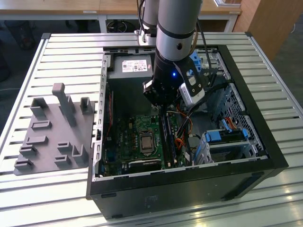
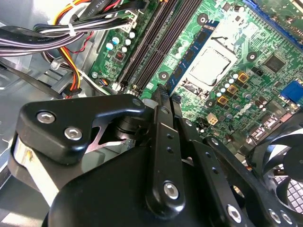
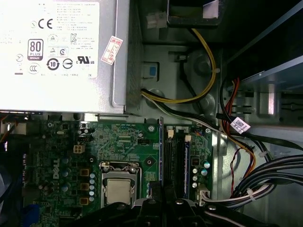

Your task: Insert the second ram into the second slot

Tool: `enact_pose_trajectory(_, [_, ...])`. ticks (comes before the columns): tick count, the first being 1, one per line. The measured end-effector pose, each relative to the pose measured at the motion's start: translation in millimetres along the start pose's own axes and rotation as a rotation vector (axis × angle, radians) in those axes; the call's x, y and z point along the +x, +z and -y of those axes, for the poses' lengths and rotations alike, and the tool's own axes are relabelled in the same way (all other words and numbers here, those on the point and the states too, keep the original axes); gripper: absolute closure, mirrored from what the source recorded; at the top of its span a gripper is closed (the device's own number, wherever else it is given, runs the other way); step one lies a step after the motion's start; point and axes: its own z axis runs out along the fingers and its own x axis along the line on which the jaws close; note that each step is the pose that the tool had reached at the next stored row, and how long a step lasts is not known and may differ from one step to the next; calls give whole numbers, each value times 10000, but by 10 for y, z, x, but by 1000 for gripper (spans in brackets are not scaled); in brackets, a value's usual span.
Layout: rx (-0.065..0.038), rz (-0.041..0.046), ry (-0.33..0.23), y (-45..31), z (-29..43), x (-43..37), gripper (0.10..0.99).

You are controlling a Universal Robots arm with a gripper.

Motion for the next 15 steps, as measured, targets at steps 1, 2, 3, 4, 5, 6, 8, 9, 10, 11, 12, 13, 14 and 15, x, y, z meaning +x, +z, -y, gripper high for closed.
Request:
enact_pose_trajectory(1, [3, 0, 0, 0, 0, 0, 949])
enact_pose_trajectory(2, [2, 1, -1, 1, 5, 0, 949])
enact_pose_trajectory(3, [3, 0, -1, 1, 13, 0, 949])
enact_pose_trajectory(4, [4, 0, 0, 1, 23, 0, 949])
enact_pose_trajectory(5, [5, -1, 0, 1, 33, 0, 949])
enact_pose_trajectory(6, [5, -2, 1, 1, 44, 0, 949])
enact_pose_trajectory(8, [5, -13, 5, 2, 70, 1, 949])
enact_pose_trajectory(9, [6, -22, 9, 4, 87, 1, 949])
enact_pose_trajectory(10, [5, -37, 12, 8, 103, 1, 949])
enact_pose_trajectory(11, [4, -57, 17, 13, 114, 0, 949])
enact_pose_trajectory(12, [5, -74, 23, 19, 124, -3, 949])
enact_pose_trajectory(13, [2, -86, 30, 28, 129, -8, 949])
enact_pose_trajectory(14, [1, -92, 39, 38, 131, -16, 949])
enact_pose_trajectory(15, [2, -94, 47, 45, 132, -28, 949])
